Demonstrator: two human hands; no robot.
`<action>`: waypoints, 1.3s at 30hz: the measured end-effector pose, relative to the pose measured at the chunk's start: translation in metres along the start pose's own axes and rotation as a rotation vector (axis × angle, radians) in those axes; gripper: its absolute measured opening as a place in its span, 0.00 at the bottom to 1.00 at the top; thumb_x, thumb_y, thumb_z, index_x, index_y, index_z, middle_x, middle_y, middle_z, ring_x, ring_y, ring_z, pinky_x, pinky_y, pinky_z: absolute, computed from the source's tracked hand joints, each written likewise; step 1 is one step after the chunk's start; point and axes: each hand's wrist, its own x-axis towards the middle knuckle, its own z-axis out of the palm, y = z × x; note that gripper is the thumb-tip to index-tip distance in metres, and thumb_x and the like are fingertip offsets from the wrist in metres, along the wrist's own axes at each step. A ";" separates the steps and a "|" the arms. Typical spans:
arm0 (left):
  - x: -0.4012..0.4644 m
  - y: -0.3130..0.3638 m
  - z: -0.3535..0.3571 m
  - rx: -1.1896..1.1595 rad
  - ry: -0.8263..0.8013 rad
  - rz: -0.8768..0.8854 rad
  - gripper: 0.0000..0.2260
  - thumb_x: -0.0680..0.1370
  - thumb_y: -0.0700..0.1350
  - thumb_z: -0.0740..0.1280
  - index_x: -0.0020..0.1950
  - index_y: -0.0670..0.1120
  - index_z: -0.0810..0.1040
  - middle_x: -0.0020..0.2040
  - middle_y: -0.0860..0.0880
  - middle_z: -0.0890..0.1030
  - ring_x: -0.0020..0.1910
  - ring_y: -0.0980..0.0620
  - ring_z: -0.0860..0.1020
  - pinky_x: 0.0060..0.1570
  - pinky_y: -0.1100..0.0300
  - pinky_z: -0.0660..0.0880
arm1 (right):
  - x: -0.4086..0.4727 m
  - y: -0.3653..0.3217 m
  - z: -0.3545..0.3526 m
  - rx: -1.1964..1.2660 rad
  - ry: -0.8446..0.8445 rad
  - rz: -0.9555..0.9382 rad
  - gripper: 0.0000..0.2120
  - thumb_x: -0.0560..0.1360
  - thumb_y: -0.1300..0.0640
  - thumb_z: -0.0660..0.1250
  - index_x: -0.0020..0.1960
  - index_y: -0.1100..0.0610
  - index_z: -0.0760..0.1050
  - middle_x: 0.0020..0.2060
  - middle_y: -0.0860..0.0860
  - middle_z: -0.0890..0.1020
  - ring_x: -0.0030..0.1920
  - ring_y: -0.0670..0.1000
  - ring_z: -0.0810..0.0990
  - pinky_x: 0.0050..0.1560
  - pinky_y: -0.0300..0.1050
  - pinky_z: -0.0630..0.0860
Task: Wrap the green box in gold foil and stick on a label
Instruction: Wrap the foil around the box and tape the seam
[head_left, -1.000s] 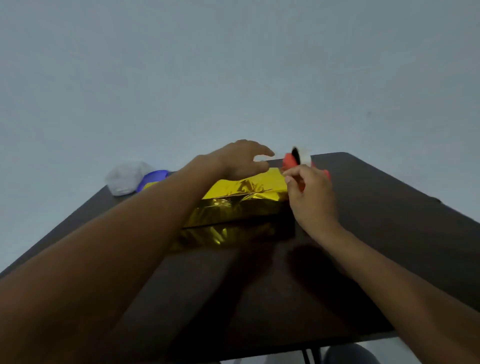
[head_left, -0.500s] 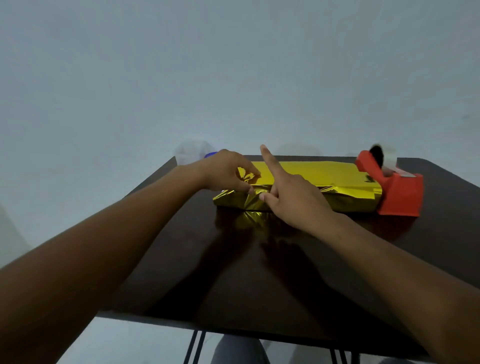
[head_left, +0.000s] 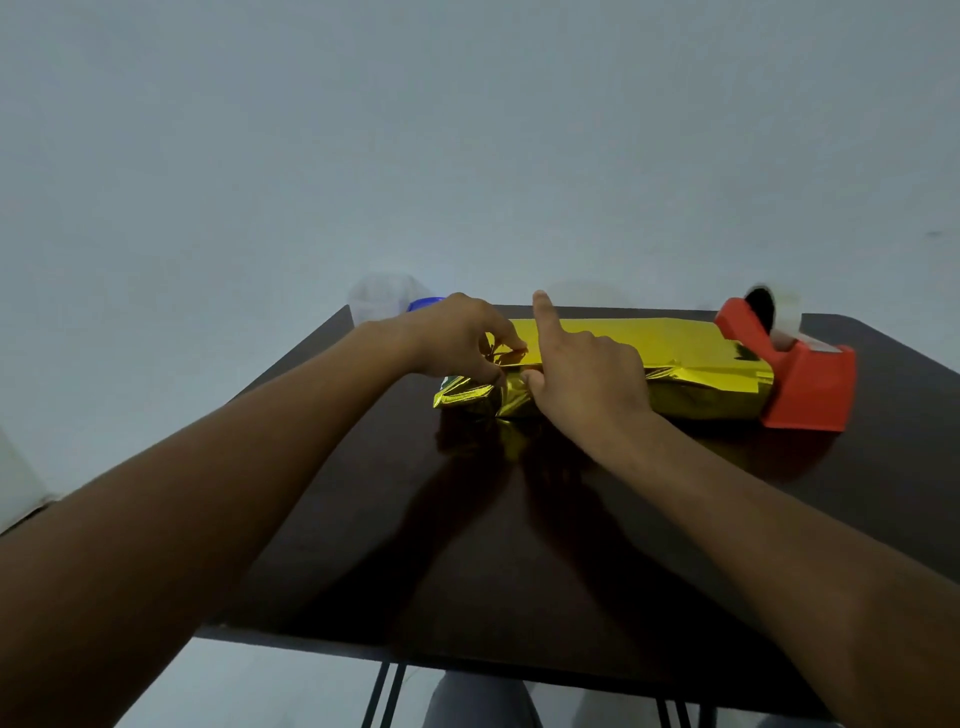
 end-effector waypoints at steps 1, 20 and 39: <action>0.000 0.000 0.000 0.002 0.001 0.002 0.23 0.75 0.51 0.76 0.69 0.53 0.79 0.53 0.58 0.74 0.50 0.56 0.77 0.50 0.62 0.73 | 0.001 0.004 -0.002 -0.024 -0.006 0.002 0.36 0.80 0.40 0.63 0.79 0.54 0.52 0.49 0.53 0.84 0.46 0.56 0.83 0.38 0.45 0.71; 0.040 0.046 0.009 0.011 0.055 0.004 0.39 0.68 0.77 0.58 0.75 0.60 0.69 0.75 0.51 0.69 0.75 0.47 0.63 0.72 0.43 0.63 | 0.006 0.144 -0.027 0.333 -0.280 -0.122 0.09 0.73 0.44 0.75 0.52 0.44 0.84 0.47 0.41 0.81 0.50 0.45 0.79 0.51 0.47 0.78; 0.047 0.041 0.030 0.007 -0.040 0.041 0.39 0.72 0.72 0.62 0.80 0.61 0.59 0.81 0.50 0.62 0.76 0.45 0.63 0.70 0.47 0.68 | 0.000 0.156 -0.023 0.226 -0.172 -0.134 0.10 0.75 0.41 0.71 0.54 0.43 0.80 0.52 0.42 0.81 0.58 0.47 0.75 0.62 0.52 0.68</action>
